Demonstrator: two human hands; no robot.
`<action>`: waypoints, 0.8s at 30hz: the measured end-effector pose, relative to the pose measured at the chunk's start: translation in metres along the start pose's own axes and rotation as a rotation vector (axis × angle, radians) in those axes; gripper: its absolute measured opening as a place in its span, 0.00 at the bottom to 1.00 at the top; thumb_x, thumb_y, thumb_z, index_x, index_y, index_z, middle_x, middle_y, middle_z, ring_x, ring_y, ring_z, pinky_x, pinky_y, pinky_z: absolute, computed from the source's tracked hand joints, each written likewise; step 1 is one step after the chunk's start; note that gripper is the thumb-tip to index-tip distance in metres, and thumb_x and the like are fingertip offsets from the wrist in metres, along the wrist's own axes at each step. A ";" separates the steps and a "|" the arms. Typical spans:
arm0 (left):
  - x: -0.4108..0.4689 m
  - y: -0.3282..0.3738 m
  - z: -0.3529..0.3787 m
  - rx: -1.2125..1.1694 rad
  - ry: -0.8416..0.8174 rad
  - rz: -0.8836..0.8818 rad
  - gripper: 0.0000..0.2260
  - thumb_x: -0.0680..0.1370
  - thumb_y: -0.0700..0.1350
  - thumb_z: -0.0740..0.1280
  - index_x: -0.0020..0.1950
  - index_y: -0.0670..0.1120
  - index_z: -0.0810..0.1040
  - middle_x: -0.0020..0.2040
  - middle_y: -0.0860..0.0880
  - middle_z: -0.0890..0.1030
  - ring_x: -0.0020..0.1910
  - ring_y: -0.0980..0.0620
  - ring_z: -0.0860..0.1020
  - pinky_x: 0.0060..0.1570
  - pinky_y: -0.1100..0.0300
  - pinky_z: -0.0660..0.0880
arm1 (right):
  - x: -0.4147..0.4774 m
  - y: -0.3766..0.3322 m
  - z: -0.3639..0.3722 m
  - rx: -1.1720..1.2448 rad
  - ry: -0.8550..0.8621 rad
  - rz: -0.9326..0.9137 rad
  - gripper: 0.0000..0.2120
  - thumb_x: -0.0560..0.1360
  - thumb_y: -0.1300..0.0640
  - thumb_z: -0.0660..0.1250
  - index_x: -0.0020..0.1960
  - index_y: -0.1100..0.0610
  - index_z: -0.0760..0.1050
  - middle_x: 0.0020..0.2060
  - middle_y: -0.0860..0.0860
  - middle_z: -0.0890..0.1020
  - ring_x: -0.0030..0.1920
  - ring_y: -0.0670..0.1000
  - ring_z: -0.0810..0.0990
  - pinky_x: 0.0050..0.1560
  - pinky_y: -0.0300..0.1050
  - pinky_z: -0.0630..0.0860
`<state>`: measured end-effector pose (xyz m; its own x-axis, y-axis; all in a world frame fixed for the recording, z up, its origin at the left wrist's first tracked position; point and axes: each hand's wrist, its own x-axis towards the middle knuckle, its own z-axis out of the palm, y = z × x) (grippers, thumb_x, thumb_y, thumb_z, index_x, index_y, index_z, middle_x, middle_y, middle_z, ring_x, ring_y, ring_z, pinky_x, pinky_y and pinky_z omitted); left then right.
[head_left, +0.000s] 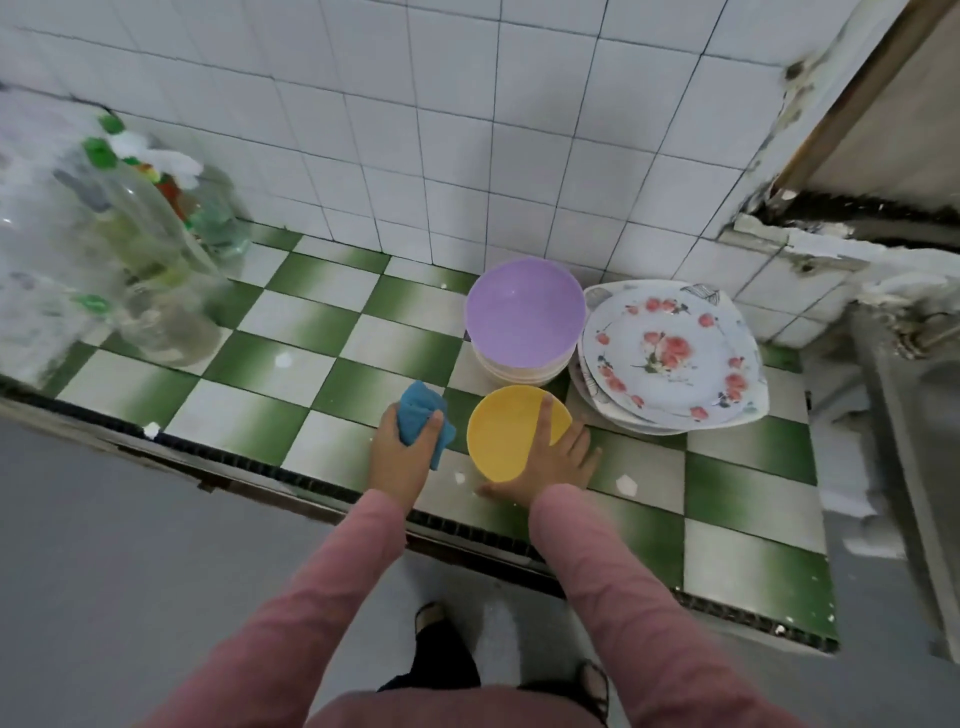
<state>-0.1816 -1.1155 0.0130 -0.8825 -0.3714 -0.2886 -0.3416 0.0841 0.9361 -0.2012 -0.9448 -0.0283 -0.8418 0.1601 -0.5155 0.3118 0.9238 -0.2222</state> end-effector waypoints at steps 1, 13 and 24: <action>0.004 0.000 -0.002 0.007 -0.016 -0.002 0.06 0.78 0.44 0.70 0.52 0.46 0.74 0.44 0.50 0.78 0.42 0.54 0.76 0.43 0.61 0.75 | 0.002 -0.002 0.002 -0.007 0.004 0.008 0.76 0.53 0.24 0.75 0.70 0.44 0.16 0.77 0.65 0.35 0.79 0.65 0.40 0.76 0.66 0.42; 0.047 0.001 -0.004 0.096 -0.125 -0.009 0.08 0.78 0.47 0.70 0.53 0.47 0.75 0.47 0.50 0.79 0.48 0.49 0.79 0.52 0.52 0.78 | 0.012 -0.015 0.013 0.045 0.121 0.056 0.61 0.56 0.27 0.76 0.77 0.48 0.48 0.75 0.61 0.51 0.76 0.64 0.52 0.77 0.58 0.49; 0.060 0.003 0.005 0.041 -0.149 -0.092 0.08 0.78 0.47 0.70 0.55 0.48 0.74 0.51 0.48 0.79 0.52 0.47 0.79 0.52 0.54 0.78 | 0.009 -0.012 0.021 0.123 0.188 0.027 0.51 0.59 0.29 0.76 0.71 0.53 0.58 0.76 0.59 0.52 0.75 0.62 0.54 0.75 0.55 0.56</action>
<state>-0.2372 -1.1330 -0.0029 -0.8838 -0.2388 -0.4023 -0.4335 0.0949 0.8961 -0.2034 -0.9617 -0.0478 -0.8963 0.2565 -0.3616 0.3766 0.8710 -0.3155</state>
